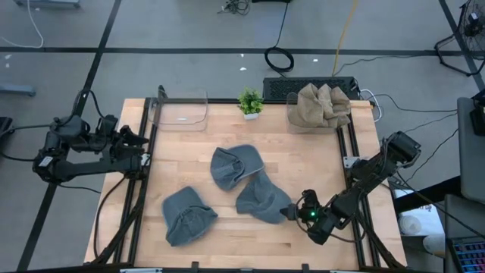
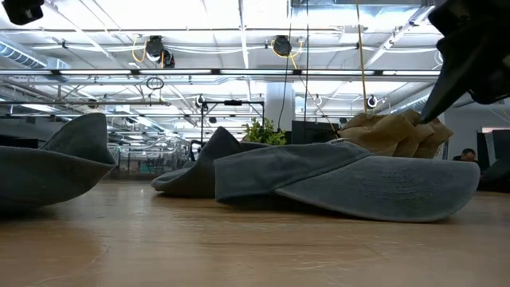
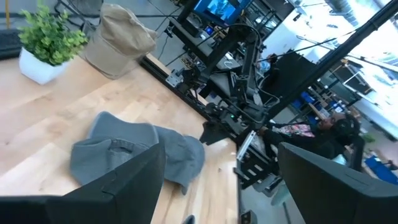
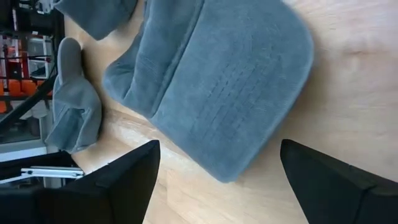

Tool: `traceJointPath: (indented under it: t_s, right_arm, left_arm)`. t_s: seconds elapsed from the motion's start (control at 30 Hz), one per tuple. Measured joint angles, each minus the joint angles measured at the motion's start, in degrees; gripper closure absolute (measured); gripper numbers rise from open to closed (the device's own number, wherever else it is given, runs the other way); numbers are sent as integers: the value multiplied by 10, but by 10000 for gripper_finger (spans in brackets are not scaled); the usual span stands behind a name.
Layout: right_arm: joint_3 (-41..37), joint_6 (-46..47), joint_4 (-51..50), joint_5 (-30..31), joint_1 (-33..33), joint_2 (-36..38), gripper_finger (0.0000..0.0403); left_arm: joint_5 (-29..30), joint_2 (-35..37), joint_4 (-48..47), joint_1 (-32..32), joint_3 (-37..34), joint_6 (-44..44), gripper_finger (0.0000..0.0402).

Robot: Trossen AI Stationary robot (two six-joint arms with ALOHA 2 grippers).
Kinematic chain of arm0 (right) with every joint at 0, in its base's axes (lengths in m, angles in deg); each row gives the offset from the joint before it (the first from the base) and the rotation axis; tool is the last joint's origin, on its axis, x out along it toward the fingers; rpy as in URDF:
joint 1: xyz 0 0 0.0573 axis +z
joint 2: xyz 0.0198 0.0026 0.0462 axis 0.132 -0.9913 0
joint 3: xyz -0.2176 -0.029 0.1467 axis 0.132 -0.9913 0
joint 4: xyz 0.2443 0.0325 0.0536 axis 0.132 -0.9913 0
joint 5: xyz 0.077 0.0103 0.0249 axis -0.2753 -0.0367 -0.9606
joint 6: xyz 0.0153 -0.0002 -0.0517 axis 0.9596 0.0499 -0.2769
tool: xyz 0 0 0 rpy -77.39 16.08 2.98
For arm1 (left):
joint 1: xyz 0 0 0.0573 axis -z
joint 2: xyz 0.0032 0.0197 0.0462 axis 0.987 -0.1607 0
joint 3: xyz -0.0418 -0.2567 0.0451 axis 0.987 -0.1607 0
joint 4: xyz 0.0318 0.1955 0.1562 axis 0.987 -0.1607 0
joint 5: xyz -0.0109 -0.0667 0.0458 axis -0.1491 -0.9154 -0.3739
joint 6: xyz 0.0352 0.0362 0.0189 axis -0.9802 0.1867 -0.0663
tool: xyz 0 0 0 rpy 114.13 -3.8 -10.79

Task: Pick & Place hat
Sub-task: Put the bottom right blue cap into the left transparent bin

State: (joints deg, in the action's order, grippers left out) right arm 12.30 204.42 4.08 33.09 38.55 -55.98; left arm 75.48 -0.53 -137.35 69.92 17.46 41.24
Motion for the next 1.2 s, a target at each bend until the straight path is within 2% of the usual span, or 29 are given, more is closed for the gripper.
traceJointPath:
  t_s: [0.23,0.4,0.53,0.67,0.77,0.87,1.13,1.2]
  right_arm:
    - [-6,-19,15,29,-5,-11,80]
    - [-53,-47,132,44,-26,-14,80]
    - [-90,-81,232,80,-33,-14,81]
    - [-113,-100,289,82,-37,-14,99]
    - [-116,-105,295,79,-37,-14,134]
    - [-116,-111,296,77,-37,-14,186]
    - [-116,-135,303,81,-37,-14,376]
    - [-115,-157,318,91,-37,-12,389]
  left_arm:
    - [-3,0,0,0,0,7,80]
    - [-1,0,0,0,0,4,80]
    - [-1,0,0,0,0,2,80]
    - [-1,0,0,0,0,1,80]
    - [-1,0,0,0,0,-3,80]
    - [-1,0,0,0,0,-10,80]
    - [-1,0,0,0,0,-15,80]
    - [-2,0,0,0,0,-12,80]
